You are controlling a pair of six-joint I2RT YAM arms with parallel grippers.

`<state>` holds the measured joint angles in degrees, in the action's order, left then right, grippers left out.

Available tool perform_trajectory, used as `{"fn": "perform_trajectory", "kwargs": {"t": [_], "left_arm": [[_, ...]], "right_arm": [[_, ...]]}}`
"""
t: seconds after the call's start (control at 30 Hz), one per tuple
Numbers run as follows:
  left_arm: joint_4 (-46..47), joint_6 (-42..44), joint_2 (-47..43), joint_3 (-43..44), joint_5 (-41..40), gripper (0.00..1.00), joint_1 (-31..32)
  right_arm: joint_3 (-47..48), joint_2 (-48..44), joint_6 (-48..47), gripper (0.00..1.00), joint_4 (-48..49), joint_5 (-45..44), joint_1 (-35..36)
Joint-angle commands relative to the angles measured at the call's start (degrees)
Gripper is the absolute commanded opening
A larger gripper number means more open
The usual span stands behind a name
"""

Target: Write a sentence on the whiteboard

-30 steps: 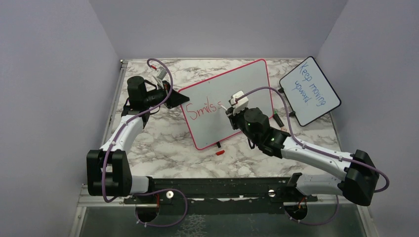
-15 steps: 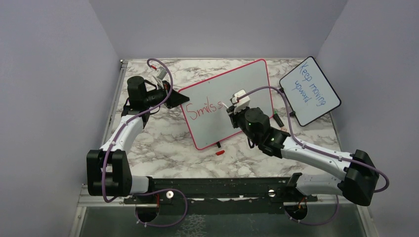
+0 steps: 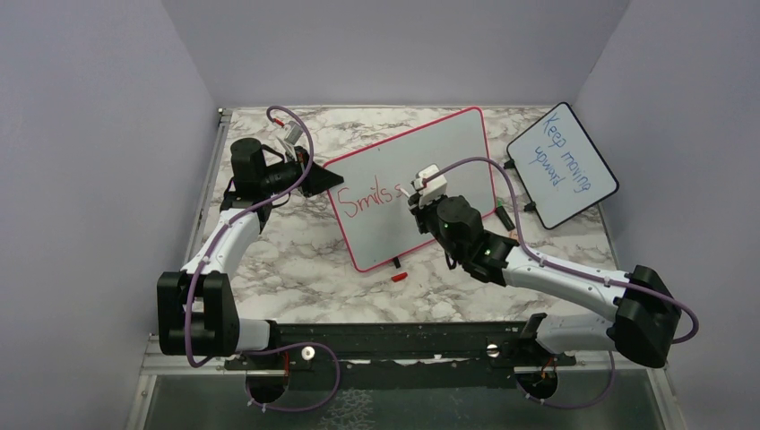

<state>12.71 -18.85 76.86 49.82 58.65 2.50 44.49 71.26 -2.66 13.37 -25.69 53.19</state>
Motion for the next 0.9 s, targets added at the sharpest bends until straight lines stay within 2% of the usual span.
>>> {"fn": "perform_trajectory", "kwargs": {"t": [0.0, 0.37, 0.87], "left_arm": [[-4.26, 6.89, 1.27, -1.48, -7.27, 0.0, 1.54], [-4.27, 6.98, 1.32, -1.48, -7.41, 0.0, 1.54], [-4.62, 7.14, 1.27, -1.39, -7.76, 0.0, 1.54]], "right_arm": [[0.37, 1.16, -0.8, 0.01, 1.4, -2.79, -0.19], [-0.06, -0.31, -1.99, 0.01, -0.2, -7.19, -0.81], [0.02, -2.98, -3.18, 0.01, 1.97, 0.26, -0.81]]}}
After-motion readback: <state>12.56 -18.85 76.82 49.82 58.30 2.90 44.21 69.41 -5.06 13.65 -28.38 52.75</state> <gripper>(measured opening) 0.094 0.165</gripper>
